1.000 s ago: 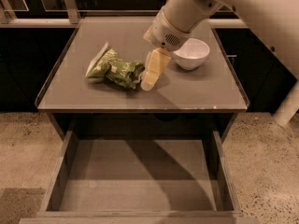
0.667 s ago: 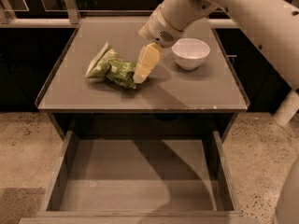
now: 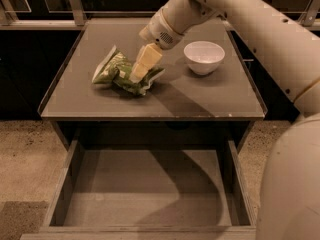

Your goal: Place green jalapeno chip bag into top drawer

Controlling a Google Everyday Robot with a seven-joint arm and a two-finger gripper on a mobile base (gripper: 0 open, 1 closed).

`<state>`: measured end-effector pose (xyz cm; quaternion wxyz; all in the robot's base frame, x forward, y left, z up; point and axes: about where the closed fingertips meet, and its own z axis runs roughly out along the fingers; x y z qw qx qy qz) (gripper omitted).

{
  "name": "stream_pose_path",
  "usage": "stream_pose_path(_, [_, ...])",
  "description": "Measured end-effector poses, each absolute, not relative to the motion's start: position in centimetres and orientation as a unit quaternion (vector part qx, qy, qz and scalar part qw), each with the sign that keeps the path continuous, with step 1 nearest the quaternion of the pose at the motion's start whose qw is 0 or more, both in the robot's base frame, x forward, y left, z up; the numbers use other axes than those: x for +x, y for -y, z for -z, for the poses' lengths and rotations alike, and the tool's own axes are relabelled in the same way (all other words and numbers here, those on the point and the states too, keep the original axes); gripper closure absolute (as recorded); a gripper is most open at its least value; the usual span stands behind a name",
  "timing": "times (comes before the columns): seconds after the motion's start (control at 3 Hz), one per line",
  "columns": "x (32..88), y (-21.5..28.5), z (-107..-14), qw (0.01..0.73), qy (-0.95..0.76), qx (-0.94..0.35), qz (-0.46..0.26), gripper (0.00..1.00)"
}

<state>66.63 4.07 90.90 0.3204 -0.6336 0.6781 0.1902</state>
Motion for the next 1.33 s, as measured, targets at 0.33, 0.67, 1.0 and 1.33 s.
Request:
stream_pose_path(0.33, [67.1, -6.0, -89.0, 0.311, -0.676, -0.628, -0.229, 0.00])
stream_pose_path(0.67, [66.9, -7.8, -87.2, 0.300, -0.664, -0.643, -0.234, 0.17])
stream_pose_path(1.0, [66.9, -7.8, -87.1, 0.300, -0.664, -0.644, -0.234, 0.40])
stream_pose_path(1.33, [66.9, -7.8, -87.1, 0.300, -0.664, -0.644, -0.234, 0.63])
